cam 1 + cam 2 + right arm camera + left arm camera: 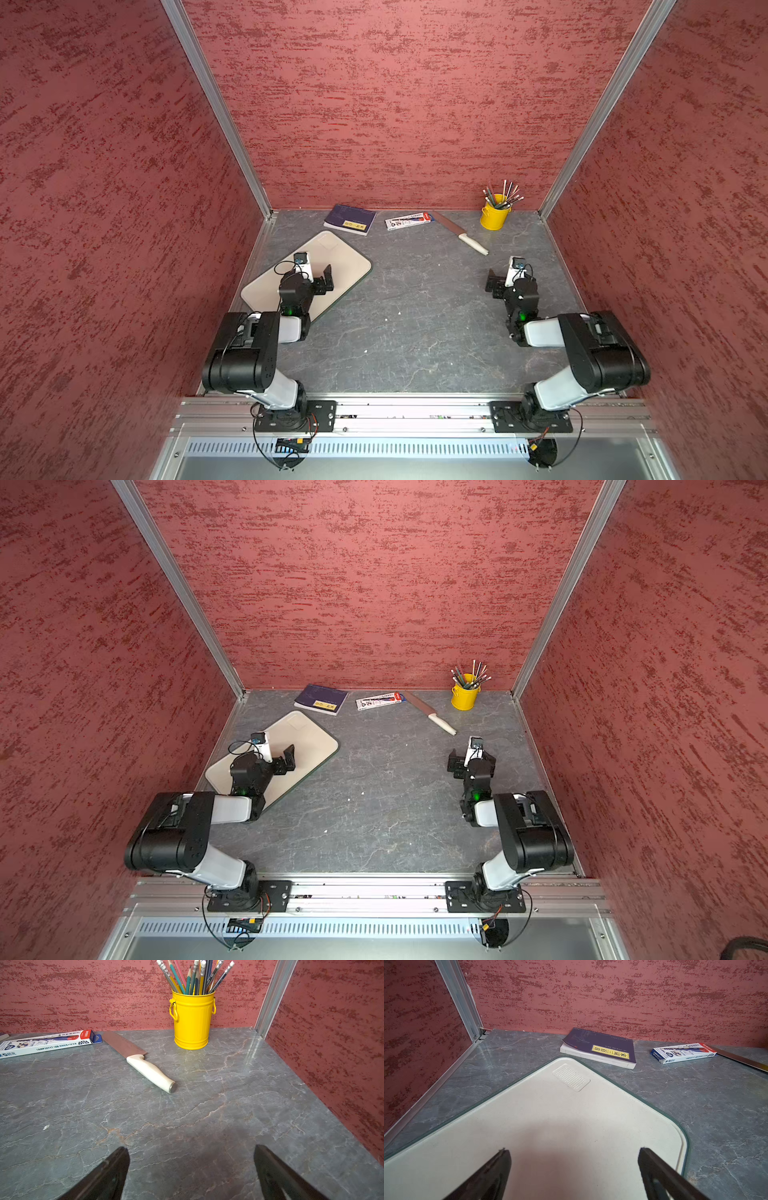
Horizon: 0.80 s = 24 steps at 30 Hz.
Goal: Align the knife with the edge of the cutting board
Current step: Adjust the work surface at the center of the board.
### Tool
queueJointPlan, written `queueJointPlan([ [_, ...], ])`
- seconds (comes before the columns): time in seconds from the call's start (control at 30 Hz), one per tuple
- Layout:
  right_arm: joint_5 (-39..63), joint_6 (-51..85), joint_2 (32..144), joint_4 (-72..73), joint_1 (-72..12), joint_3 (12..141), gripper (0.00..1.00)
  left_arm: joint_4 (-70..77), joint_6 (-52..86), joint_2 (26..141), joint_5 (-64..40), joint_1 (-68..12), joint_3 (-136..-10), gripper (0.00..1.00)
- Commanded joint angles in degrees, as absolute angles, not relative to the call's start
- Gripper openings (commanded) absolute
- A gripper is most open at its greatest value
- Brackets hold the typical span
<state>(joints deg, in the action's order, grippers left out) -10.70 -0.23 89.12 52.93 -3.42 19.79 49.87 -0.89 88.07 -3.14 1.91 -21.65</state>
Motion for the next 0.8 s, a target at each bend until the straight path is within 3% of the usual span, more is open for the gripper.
queueJointPlan([
  [0.0,-10.72,0.3,88.92,54.55,-3.07,21.18,0.98,50.65,-0.74,87.88,-3.77,2.09,-21.97,1.0],
  [0.67,-10.75,0.33,88.81,54.6,-3.08,21.18,0.98,50.55,-0.78,87.86,-3.87,2.14,-21.99,1.0],
  [0.77,-6.08,-2.18,82.89,52.33,-3.45,20.14,0.99,50.54,-0.75,87.87,-3.87,2.15,-21.96,1.0],
])
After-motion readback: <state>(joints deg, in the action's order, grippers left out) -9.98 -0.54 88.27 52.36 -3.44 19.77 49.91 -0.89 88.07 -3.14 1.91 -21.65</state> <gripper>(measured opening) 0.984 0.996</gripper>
